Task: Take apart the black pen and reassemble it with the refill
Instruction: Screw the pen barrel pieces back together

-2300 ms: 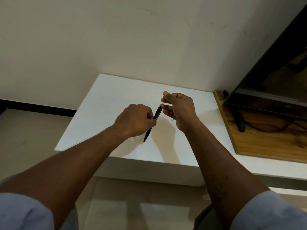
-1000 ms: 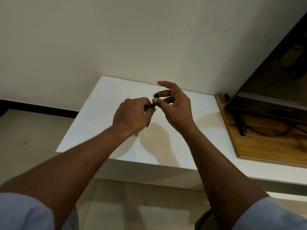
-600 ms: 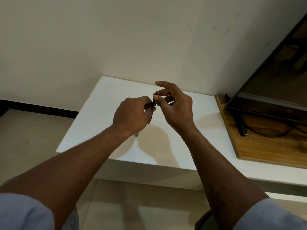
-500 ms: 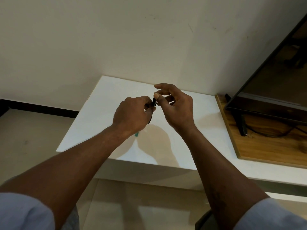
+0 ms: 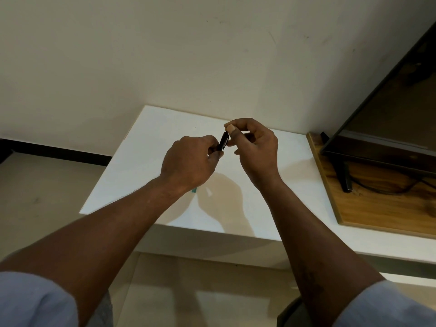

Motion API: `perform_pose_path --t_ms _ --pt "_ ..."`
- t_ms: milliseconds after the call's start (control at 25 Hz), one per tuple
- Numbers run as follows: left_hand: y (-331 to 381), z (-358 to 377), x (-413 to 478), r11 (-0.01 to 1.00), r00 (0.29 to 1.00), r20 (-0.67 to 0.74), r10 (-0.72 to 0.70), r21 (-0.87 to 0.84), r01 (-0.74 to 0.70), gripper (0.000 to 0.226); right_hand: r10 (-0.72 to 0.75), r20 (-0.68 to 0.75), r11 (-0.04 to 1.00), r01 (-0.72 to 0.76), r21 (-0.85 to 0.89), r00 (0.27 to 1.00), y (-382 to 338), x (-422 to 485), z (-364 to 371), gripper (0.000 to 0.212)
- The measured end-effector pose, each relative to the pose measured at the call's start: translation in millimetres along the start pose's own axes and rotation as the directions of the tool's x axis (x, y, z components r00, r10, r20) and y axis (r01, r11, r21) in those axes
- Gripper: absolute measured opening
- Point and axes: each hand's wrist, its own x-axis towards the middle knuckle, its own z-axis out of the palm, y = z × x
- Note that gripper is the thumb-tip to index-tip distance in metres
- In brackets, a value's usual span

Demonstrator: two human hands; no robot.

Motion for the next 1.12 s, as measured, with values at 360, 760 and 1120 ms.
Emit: perform_pose_path --t_ms 360,760,1120 --pt "-1.5 -0.2 0.6 1.0 1.0 0.015 -0.017 0.013 0.017 0.025 0.025 0.05 1.0 -0.025 -0.013 0.998 2.1 -1.6 1.3 0.007" --pt "-2.8 1.5 0.6 1.0 1.0 0.014 -0.016 0.004 0.016 0.025 0.006 0.109 0.989 0.011 -0.149 0.994 7.2 -1.3 3.9 0.015" --pt "-5.5 4.7 1.5 0.999 0.997 0.066 -0.033 0.01 0.033 0.029 -0.001 0.096 0.989 0.015 -0.149 0.995 5.6 -1.0 3.0 0.021"
